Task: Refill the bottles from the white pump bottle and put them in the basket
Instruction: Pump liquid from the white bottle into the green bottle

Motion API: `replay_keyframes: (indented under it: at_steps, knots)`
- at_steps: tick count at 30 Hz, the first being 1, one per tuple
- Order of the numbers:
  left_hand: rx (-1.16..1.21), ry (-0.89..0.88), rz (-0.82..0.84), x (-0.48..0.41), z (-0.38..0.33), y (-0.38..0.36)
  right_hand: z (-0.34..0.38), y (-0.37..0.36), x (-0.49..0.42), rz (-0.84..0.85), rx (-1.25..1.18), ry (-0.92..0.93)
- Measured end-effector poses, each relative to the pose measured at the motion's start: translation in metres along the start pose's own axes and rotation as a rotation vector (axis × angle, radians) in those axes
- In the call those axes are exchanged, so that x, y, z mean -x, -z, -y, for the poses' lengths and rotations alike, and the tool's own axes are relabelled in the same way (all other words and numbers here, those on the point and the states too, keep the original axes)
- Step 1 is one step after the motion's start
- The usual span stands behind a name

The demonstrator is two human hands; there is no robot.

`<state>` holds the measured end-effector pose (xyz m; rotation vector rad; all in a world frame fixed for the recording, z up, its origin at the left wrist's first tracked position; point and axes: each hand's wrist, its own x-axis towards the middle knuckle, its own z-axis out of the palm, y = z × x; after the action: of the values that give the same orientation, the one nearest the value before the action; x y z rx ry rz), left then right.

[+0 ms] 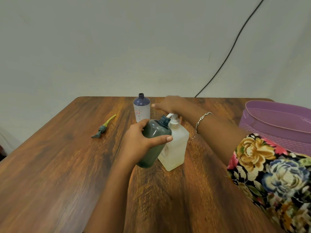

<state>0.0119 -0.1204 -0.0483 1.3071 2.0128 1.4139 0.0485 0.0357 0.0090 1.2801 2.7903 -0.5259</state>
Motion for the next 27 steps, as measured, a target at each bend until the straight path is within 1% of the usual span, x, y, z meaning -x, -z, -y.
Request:
replay_keyframes:
  at_steps: [2, 4, 9, 11, 14, 16, 18, 20, 22, 25, 27]
  knots:
    - [0.008, -0.004, 0.006, 0.001, -0.001, -0.001, -0.001, 0.005, 0.004, 0.094, -0.100, 0.010]
    - [0.016, -0.016, 0.001, 0.003, -0.002, -0.001, -0.002, 0.011, 0.010, 0.154, -0.187, 0.013]
    - [0.005, -0.031, -0.015, 0.002, -0.002, 0.002, 0.001, 0.012, 0.009, 0.162, -0.213, -0.001]
    - [0.001, -0.022, -0.012, 0.002, -0.001, 0.000, -0.001, 0.006, 0.006, 0.117, -0.169, -0.013]
    - [-0.003, -0.015, -0.007, 0.002, 0.001, -0.003, -0.007, -0.004, 0.000, -0.074, 0.014, -0.002]
    - [-0.011, -0.017, -0.002, 0.002, 0.002, -0.004, -0.007, -0.007, -0.002, -0.107, 0.033, 0.010]
    - [-0.004, -0.019, -0.002, 0.001, 0.002, -0.003, -0.004, -0.004, -0.003, -0.048, 0.010, 0.020]
    - [0.001, -0.027, -0.005, 0.000, -0.002, -0.002, -0.003, 0.002, -0.003, 0.064, -0.087, 0.020]
    - [0.002, -0.038, -0.008, 0.000, -0.005, -0.001, -0.002, 0.009, 0.001, 0.133, -0.184, 0.008]
    - [0.009, -0.035, -0.009, 0.001, -0.006, -0.003, -0.003, 0.010, 0.003, 0.159, -0.187, 0.023]
    - [0.006, -0.025, -0.001, 0.001, -0.007, -0.003, -0.005, 0.007, 0.001, 0.116, -0.162, 0.032]
